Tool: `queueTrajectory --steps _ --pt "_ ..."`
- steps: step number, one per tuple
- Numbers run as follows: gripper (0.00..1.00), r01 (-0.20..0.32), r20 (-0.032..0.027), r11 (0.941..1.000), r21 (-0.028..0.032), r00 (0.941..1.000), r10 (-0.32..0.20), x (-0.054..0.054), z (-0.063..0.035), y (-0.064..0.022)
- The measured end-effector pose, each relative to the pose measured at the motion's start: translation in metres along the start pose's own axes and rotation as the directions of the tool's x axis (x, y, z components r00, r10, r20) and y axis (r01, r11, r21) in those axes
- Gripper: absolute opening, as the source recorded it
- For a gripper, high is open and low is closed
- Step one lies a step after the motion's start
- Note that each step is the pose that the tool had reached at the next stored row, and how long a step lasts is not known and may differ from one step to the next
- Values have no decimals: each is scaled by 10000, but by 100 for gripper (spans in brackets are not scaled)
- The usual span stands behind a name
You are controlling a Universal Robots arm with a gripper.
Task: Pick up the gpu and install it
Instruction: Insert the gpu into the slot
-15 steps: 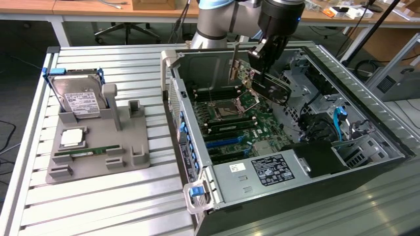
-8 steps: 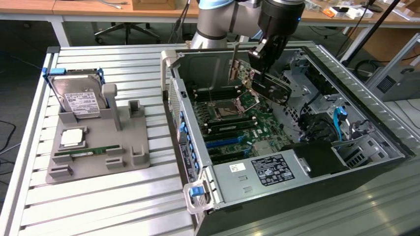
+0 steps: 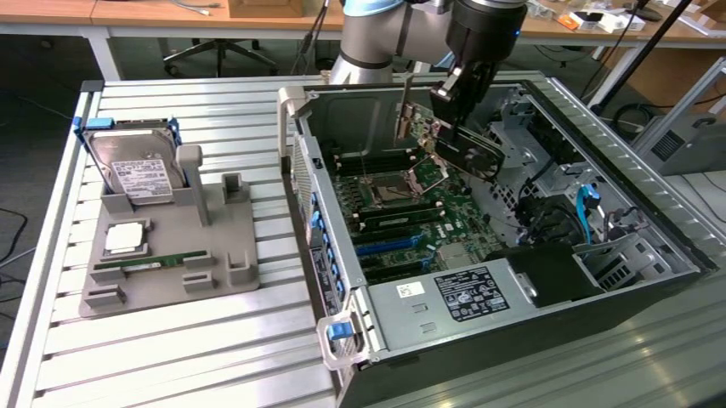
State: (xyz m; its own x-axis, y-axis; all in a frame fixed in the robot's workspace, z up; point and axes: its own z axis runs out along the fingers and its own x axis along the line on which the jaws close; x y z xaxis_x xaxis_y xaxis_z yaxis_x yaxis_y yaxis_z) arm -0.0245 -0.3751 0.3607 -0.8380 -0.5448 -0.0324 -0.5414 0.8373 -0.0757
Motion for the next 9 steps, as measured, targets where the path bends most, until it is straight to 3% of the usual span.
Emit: queueTrajectory --steps 9 --pt "27 202 14 9998 -5 9998 -202 -2 0 -1"
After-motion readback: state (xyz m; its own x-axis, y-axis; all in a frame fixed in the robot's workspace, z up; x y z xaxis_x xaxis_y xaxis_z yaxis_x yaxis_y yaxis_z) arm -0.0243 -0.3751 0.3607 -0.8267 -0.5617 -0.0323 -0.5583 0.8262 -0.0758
